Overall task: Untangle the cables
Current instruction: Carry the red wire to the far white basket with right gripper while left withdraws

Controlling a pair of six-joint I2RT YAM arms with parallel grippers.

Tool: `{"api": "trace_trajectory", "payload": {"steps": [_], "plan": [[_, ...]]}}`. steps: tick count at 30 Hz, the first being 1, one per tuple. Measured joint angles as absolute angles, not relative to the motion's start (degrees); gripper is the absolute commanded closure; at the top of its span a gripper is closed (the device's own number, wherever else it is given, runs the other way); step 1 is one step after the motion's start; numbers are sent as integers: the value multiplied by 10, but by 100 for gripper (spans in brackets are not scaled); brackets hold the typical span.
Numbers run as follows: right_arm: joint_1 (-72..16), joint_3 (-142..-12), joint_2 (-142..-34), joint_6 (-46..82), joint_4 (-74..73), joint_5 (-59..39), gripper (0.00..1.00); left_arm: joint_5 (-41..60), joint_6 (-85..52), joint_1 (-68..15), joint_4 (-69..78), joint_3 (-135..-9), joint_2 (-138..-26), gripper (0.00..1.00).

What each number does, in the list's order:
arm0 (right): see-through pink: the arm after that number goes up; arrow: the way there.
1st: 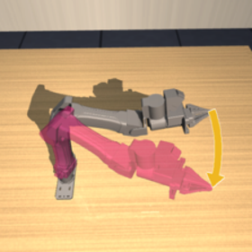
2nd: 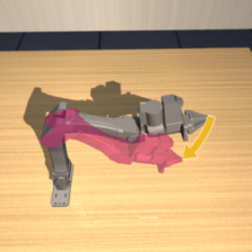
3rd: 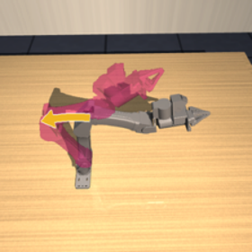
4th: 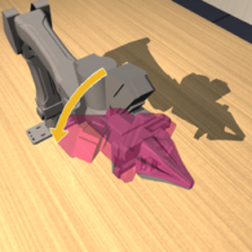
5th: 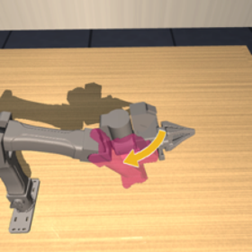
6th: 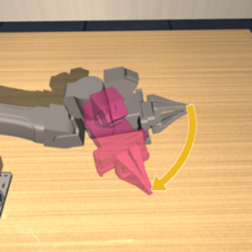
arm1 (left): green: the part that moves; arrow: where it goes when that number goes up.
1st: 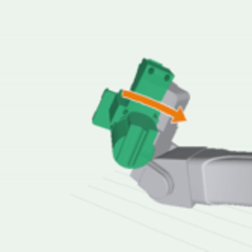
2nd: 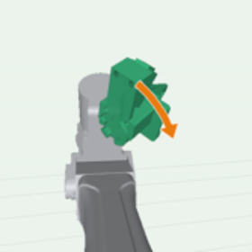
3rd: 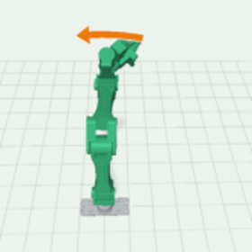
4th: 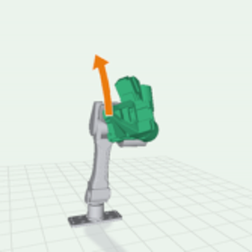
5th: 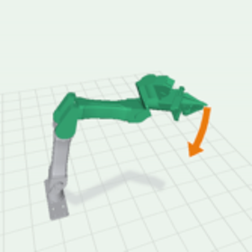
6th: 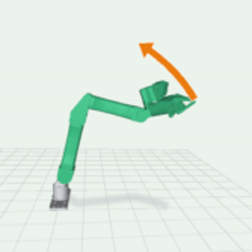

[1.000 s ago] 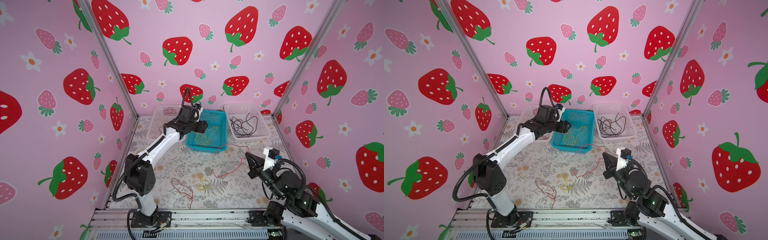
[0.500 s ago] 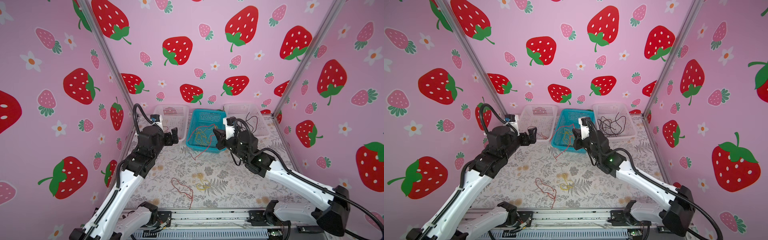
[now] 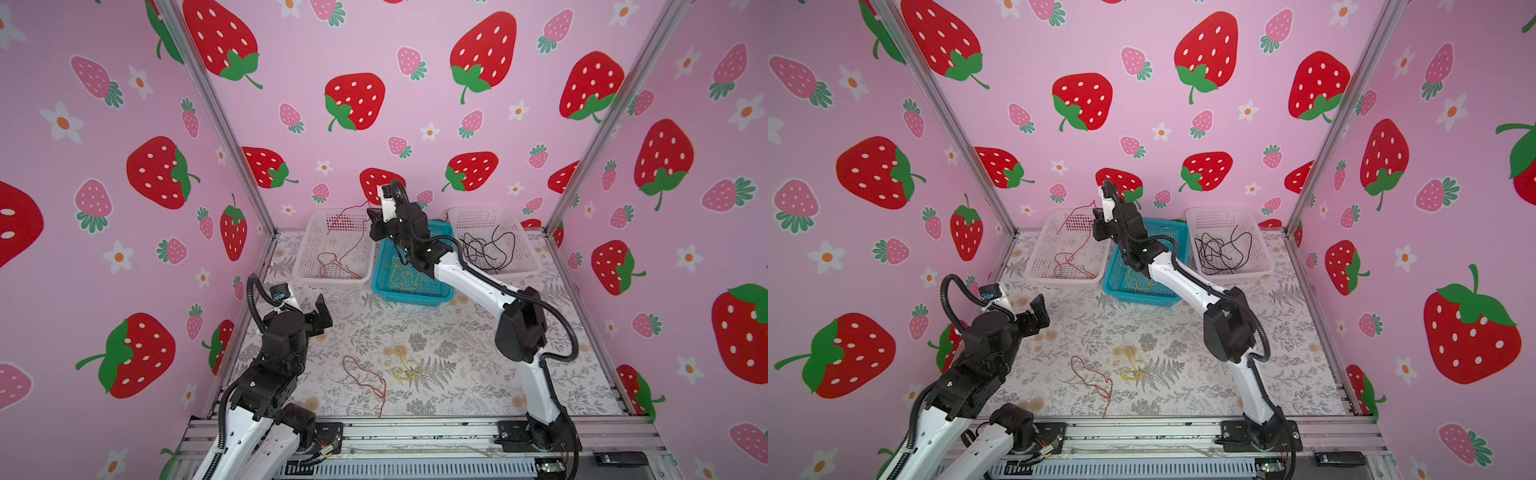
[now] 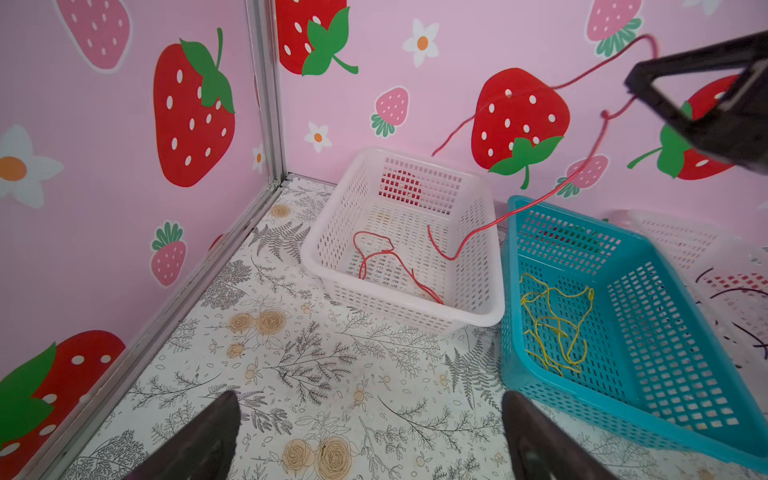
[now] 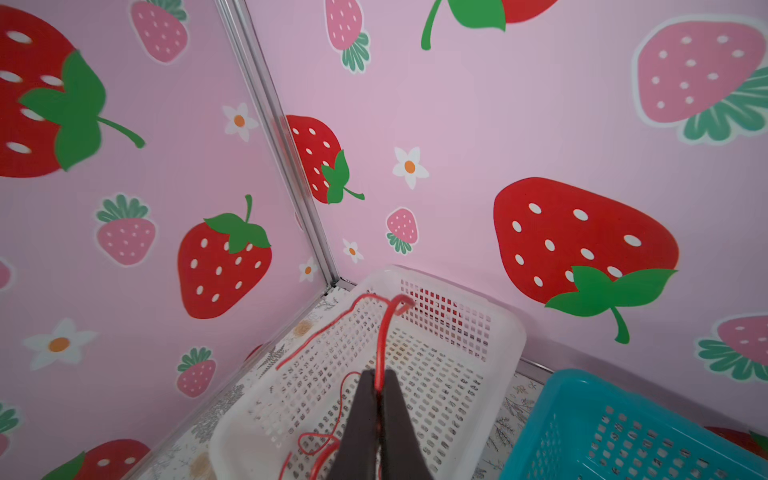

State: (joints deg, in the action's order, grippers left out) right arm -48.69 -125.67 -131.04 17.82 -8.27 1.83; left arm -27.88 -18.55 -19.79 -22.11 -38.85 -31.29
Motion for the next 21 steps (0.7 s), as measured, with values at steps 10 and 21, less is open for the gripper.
{"api": "trace_trajectory", "payload": {"steps": [10,21], "plan": [[-485,-1432,-1533,179,-54,4,73,-292,-184,-197,-221,-389,-305,1],[-485,-1367,-1455,131,0,-18,35,-294,-183,-197,-221,-389,-312,1]]}}
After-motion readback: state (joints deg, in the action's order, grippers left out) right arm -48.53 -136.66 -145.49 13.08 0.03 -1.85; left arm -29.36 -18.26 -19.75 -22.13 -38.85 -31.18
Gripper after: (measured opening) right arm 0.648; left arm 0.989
